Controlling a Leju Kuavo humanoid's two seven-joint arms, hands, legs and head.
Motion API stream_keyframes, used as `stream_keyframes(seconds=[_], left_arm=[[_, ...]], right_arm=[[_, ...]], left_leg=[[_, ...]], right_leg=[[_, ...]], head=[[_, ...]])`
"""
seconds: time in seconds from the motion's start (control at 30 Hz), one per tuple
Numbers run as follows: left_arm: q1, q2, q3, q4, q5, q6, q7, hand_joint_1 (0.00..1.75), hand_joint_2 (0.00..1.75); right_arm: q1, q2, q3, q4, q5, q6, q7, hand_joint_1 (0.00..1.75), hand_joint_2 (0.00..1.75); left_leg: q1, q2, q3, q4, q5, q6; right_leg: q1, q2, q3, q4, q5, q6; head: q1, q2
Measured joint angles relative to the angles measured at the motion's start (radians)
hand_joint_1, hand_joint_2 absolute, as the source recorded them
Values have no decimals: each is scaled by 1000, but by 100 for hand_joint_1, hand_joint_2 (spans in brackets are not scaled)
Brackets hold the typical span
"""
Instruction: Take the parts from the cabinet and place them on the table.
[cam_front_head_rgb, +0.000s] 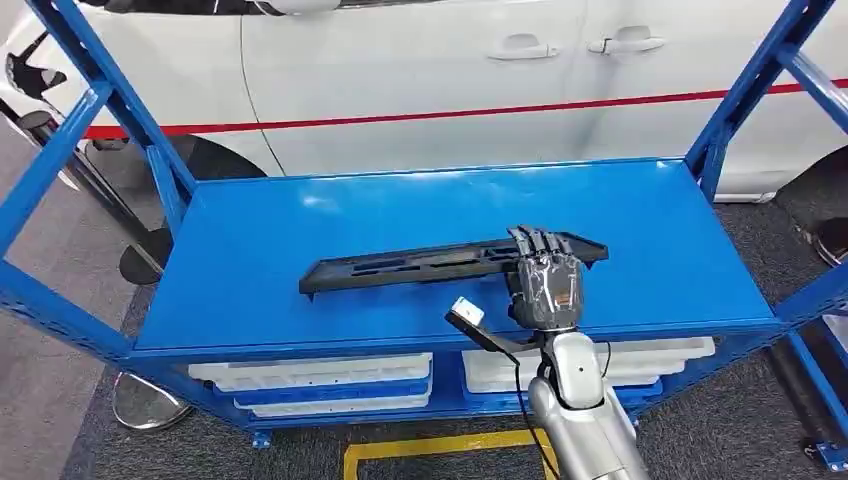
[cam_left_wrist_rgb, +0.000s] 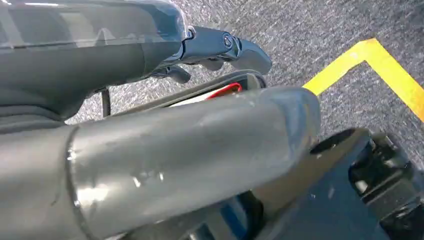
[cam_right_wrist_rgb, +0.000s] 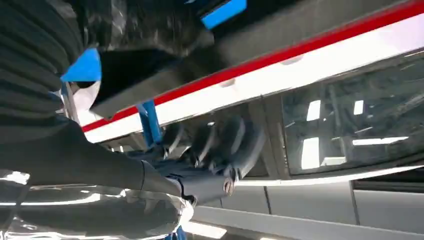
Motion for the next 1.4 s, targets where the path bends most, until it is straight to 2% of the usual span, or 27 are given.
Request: stream_keyframes(seconds=[0.07,0.1,0.23,0.27,0.3,0.33,0.4,0.43,0.47,0.5,0.57,0.6,0.63,0.67,0.73,0.8,0.9,0.93,0.97,1.0,1.1,1.13,1.23,1.27,1.3,1.33,1.4], left_arm=[[-4,0,0,0,-2,4,-5,0,0],[-8,0,1,0,-2,6,-6,0,0],[-14,0,2,0,-5,12,-8,0,0],[-14,-2,2,0,-5,13,-9,0,0],[-15,-3,2,-1,-6,14,-10,0,0],[-16,-3,2,-1,-8,14,-10,0,0],[-19,-3,2,-1,-9,14,-10,0,0],[-19,-3,2,-1,-9,14,-10,0,0],[-18,-3,3,0,-10,14,-10,0,0],[-17,-4,3,-1,-10,14,-10,0,0],[-18,-6,3,-1,-10,14,-10,0,0],[-18,-6,3,-1,-10,15,-10,0,0],[-20,-6,4,-1,-10,17,-10,0,0],[-20,-6,4,-1,-10,18,-11,0,0],[-20,-6,5,-1,-11,20,-11,0,0],[-20,-6,9,-1,-11,22,-11,0,0],[-19,-6,17,-1,-11,29,-14,0,0],[-16,-6,21,-1,-10,32,-16,0,0],[-12,-6,26,-1,-9,34,-18,0,0],[-11,-6,27,-1,-9,36,-19,0,0],[-14,-6,32,-1,-8,39,-21,0,0],[-15,-6,33,-1,-8,39,-21,0,0],[-11,-6,36,-1,-7,45,-29,0,0],[-10,-6,38,-1,-1,50,-41,0,0],[-10,-7,43,-1,8,55,-58,0,0],[-12,-8,50,-1,20,62,-82,0,175],[-14,-8,76,-2,54,86,-142,0,175]], right_arm=[[0,3,0,-24,0,0,-4,175,175],[0,4,0,-33,-1,0,-5,175,175],[3,5,0,-56,-3,0,-11,175,175],[4,5,0,-63,-3,0,-12,175,175],[4,5,0,-67,-3,0,-12,175,175],[3,5,0,-71,-3,0,-12,175,175],[11,5,0,-73,-3,0,-11,175,175],[16,5,0,-73,-3,0,-11,175,175],[21,4,0,-73,-3,0,-12,175,175],[22,4,0,-73,-2,0,-12,175,175],[22,4,0,-75,-2,0,-14,175,175],[21,4,0,-77,-2,0,-14,175,175],[20,5,0,-81,0,0,-16,175,175],[21,5,0,-84,0,0,-18,175,175],[21,4,1,-90,-5,0,-18,175,175],[21,4,4,-100,-19,0,-21,175,175],[28,7,3,-150,-57,0,-78,175,175],[30,10,2,-181,-67,0,-106,175,175],[30,15,1,-205,-73,0,-122,175,175],[29,19,0,-223,-74,0,-129,175,175],[29,26,0,-258,-76,0,-131,175,175],[29,26,-1,-268,-77,0,-131,175,175],[31,32,-8,-301,-79,0,-167,175,175],[32,37,-11,-321,-82,0,-192,175,175],[32,42,-15,-350,-87,0,-223,175,175],[30,48,-19,-382,-89,0,-253,175,175],[22,54,-13,-449,-85,0,-265,175,175]], left_leg=[[-2,0,93,-173,79,11],[-5,1,118,-228,77,17],[-14,0,129,-248,77,30],[-1,2,138,-265,86,40],[-4,3,142,-270,88,43],[-4,4,141,-270,89,49],[-4,3,141,-270,87,52],[-4,3,141,-269,87,52],[-3,3,141,-268,86,51],[-2,3,141,-266,84,49],[2,1,141,-254,77,39],[2,1,137,-246,71,31],[-4,-1,132,-236,67,23],[-4,0,131,-239,68,19],[2,0,134,-243,71,8],[7,2,127,-219,50,-1],[8,2,35,-22,-56,-8],[8,2,3,43,-77,-8],[7,2,-8,65,-71,-7],[7,2,6,35,-43,-3],[1,3,127,-211,75,17],[-4,2,139,-235,57,19],[-13,2,136,-240,65,25],[-12,2,137,-249,70,32],[-1,4,144,-262,78,40],[-4,4,146,-267,81,43],[-5,5,145,-267,81,49]], right_leg=[[0,1,3,0,-1,0],[2,1,2,0,-3,3],[2,1,1,-2,-2,23],[3,2,0,1,-8,30],[0,2,-7,23,-24,33],[-1,2,-34,79,-60,38],[-7,2,-110,232,-126,46],[-9,2,-135,276,-133,51],[-13,1,-142,282,-120,54],[-18,1,-128,244,-87,58],[-26,1,-48,84,1,63],[-29,2,-23,27,2,64],[-19,5,-19,19,-3,56],[-22,5,-21,20,-2,49],[-13,7,-21,19,-1,35],[-17,3,-14,7,6,20],[-12,1,-15,8,6,8],[-10,1,-16,8,5,7],[-7,2,-16,8,5,7],[-5,3,-14,8,5,6],[-3,2,-7,8,2,8],[2,1,-10,9,2,12],[-5,1,-13,5,6,26],[-4,2,-13,4,6,32],[-4,2,-17,11,-1,37],[-5,2,-30,44,-26,40],[-5,2,-96,186,-100,44]], head=[[0,0],[0,0],[0,0],[1,0],[1,0],[0,0],[0,0],[1,0],[1,0],[1,0],[1,0],[1,0],[0,0],[0,0],[1,0],[1,0],[0,0],[0,0],[0,0],[0,0],[0,0],[0,0],[0,0],[0,0],[0,0],[1,0],[1,0]])
